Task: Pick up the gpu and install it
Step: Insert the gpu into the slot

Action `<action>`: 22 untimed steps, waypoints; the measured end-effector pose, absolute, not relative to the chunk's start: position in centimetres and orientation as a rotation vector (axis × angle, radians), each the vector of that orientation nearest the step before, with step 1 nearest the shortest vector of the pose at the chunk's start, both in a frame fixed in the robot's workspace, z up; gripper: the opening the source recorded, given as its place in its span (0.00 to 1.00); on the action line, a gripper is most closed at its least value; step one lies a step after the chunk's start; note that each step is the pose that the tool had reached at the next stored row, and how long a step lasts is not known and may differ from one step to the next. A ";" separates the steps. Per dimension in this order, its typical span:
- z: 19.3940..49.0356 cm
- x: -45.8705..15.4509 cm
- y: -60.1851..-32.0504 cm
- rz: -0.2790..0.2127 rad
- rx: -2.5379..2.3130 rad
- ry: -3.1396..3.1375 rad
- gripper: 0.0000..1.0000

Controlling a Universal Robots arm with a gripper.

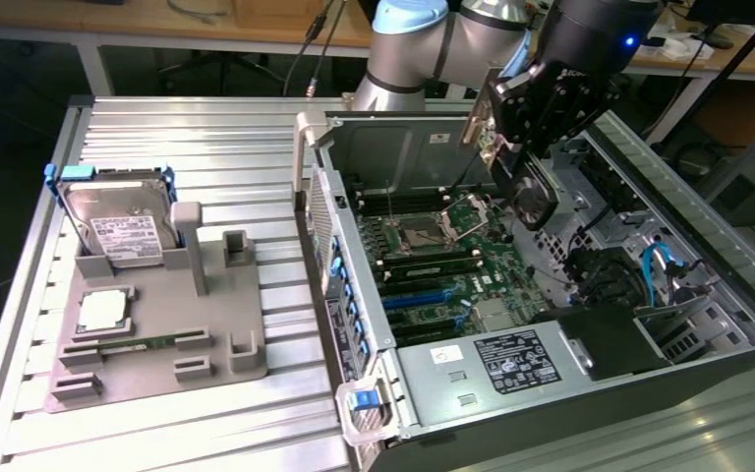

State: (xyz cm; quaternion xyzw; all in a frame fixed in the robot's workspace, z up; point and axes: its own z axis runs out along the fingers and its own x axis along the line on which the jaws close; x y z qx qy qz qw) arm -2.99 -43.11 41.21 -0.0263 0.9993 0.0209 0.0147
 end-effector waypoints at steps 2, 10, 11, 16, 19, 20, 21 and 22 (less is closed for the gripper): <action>41.2 -3.0 -43.1 0.065 -0.093 3.110 0.27; 41.2 -3.0 -43.1 0.066 -0.156 3.109 0.27; 41.2 -3.0 -43.1 0.066 -0.165 3.108 0.27; 41.2 -3.0 -43.1 0.067 -0.203 3.107 0.27; 41.2 -3.0 -43.1 0.067 -0.228 3.105 0.27; 41.2 -3.0 -43.1 0.067 -0.235 3.105 0.27; 41.2 -3.0 -43.1 0.067 -0.241 3.104 0.27; 41.2 -3.0 -43.1 0.067 -0.248 3.104 0.27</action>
